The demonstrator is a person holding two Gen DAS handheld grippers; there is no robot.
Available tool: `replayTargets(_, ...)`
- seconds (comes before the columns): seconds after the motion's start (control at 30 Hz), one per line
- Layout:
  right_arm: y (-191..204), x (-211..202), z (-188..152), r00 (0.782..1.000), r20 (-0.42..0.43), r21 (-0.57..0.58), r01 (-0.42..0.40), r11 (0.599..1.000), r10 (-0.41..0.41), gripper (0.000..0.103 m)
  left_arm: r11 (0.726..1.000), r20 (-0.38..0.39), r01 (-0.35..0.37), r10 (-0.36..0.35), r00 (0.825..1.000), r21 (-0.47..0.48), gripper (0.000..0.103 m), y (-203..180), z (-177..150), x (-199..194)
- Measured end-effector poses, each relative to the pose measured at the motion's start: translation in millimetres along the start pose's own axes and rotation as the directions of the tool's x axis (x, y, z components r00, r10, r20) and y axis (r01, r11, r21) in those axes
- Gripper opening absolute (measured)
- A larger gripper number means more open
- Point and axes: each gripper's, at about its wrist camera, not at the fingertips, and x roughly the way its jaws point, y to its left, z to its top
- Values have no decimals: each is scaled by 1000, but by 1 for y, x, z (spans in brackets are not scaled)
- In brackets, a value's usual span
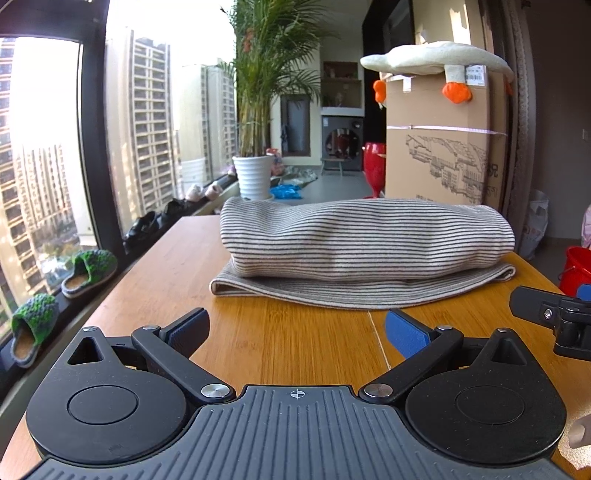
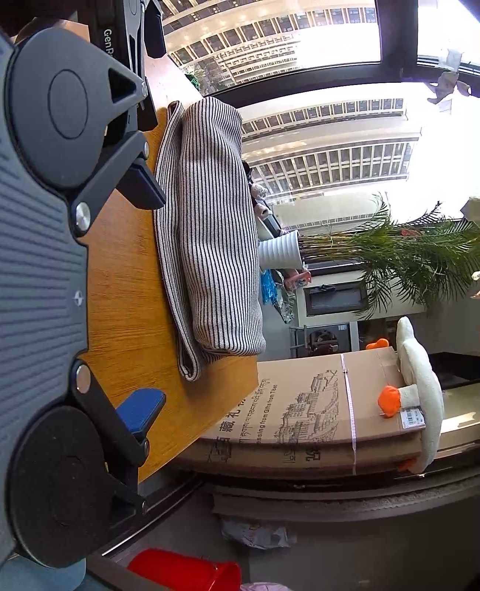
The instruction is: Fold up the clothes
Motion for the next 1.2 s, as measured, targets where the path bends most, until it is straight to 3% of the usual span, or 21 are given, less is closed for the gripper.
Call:
replayTargets(0.17, 8, -24, -11, 1000, 3, -12, -16, 1000, 16, 103, 1000, 40, 15, -14, 999, -7, 103, 8, -13, -32)
replayTargets(0.33, 11, -24, -9, 1000, 14, -44, 17, 999, -16, 103, 1000, 61, -24, 24, 998, 1, 103, 5, -15, -43)
replayTargets(0.57, 18, -12, -9, 1000, -1, -137, 19, 990, -19, 103, 997, 43, -46, 43, 998, 58, 103, -8, -8, -29)
replayTargets(1.2, 14, -16, -13, 1000, -30, -99, -8, 995, 5, 103, 999, 32, -40, 39, 999, 36, 103, -5, -9, -26)
